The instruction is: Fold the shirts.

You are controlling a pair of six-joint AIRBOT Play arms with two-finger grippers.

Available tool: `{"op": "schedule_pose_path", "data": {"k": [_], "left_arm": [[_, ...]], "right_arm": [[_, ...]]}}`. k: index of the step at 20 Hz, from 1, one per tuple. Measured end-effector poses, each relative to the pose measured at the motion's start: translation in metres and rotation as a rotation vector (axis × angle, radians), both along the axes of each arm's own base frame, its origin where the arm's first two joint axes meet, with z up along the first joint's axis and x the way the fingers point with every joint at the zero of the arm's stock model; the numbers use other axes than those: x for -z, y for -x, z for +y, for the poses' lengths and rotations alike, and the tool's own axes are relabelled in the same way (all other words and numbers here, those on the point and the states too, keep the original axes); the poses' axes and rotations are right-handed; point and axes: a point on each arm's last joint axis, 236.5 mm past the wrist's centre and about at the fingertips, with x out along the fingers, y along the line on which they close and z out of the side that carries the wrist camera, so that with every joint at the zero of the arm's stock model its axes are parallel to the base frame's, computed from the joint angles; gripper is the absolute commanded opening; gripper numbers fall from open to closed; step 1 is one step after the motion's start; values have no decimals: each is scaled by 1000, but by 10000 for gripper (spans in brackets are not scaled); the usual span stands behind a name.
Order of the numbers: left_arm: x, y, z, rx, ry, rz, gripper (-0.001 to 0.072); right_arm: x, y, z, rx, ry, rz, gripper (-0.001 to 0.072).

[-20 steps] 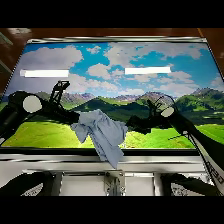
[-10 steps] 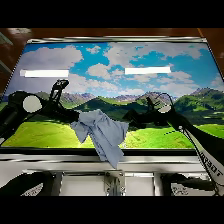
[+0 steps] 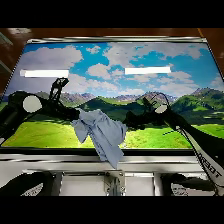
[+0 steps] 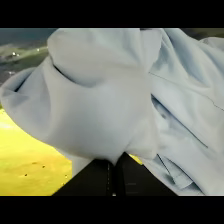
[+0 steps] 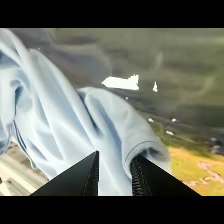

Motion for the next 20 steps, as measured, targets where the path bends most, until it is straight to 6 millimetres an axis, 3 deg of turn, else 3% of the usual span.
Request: {"op": "schedule_pose_path", "data": {"k": [1,5,7,9,11,13,15,16,18,20], "left_arm": [[-1,-2,-1,-2,3,-7,36],[-5,-5,-2,-12,13,-22,35],[-22,-11,-4,-21,36,-62,35],[-52,-21,-3,-22,53,-142,35],[-94,-31,8,-25,39,-259,35],[-146,-34,25,-39,17,-390,35],[-199,-29,42,-60,8,-521,36],[-229,-22,50,-73,15,-594,36],[-278,-2,66,-98,30,-718,35],[-309,21,80,-119,40,-800,36]], "right_arm": [[1,1,3,-2,5,-5,55],[0,-9,7,22,22,-46,54],[-14,-18,6,7,15,-109,54],[-49,-37,0,-3,-4,-227,54],[-113,-59,-11,-6,-35,-400,54],[-207,-79,-36,34,-48,-644,54],[-316,-81,-73,113,-38,-918,54],[-374,-71,-94,171,-22,-1060,54],[-466,-36,-128,270,20,-1288,54],[-525,7,-146,335,58,-1442,54]]}}
